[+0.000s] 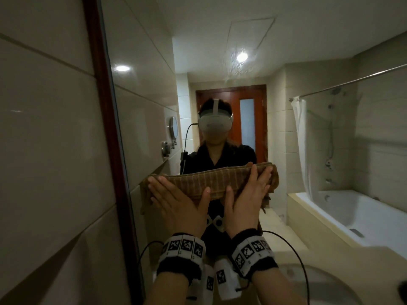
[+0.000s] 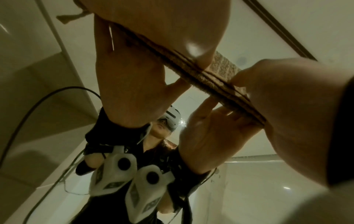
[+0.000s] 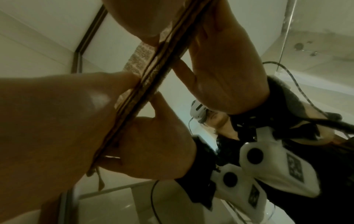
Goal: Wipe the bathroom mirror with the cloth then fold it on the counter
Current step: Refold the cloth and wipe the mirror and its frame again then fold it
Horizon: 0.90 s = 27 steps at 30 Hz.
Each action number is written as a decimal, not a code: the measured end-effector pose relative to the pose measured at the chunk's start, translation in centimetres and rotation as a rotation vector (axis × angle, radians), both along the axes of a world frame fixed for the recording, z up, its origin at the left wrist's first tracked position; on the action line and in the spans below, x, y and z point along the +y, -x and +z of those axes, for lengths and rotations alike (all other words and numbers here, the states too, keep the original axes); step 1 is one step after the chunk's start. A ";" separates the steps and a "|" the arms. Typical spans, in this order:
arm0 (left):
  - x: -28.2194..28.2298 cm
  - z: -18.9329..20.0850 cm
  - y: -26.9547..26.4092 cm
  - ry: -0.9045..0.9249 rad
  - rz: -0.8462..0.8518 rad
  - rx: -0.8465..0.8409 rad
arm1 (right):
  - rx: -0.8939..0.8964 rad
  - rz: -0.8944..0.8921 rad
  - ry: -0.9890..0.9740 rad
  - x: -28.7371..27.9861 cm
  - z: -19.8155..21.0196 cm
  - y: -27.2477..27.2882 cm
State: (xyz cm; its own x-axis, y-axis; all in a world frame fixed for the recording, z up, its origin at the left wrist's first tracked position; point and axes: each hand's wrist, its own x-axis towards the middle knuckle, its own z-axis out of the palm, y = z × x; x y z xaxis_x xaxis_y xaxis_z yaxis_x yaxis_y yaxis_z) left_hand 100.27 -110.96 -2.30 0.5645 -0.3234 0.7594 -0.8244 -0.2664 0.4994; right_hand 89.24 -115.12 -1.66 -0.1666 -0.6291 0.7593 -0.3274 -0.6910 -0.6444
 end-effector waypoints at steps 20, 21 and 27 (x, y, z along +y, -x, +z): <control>0.2 9.2 -1.2 0.059 -0.034 -0.095 | 0.272 -0.298 0.083 -1.9 6.7 -0.1; 0.1 10.8 -1.3 0.044 -0.053 -0.081 | 0.265 -0.297 0.096 -2.0 8.5 0.0; -0.3 15.5 -1.8 0.109 -0.047 -0.128 | 0.299 -0.377 0.190 -2.7 14.2 0.2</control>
State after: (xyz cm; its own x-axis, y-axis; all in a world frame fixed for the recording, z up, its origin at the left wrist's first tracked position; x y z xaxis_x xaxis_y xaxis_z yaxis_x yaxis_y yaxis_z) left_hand 102.07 -111.27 13.23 0.4467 -0.2593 0.8563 -0.8936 -0.1761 0.4129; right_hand 89.02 -117.79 12.54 -0.1135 -0.4131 0.9036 -0.7272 -0.5852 -0.3589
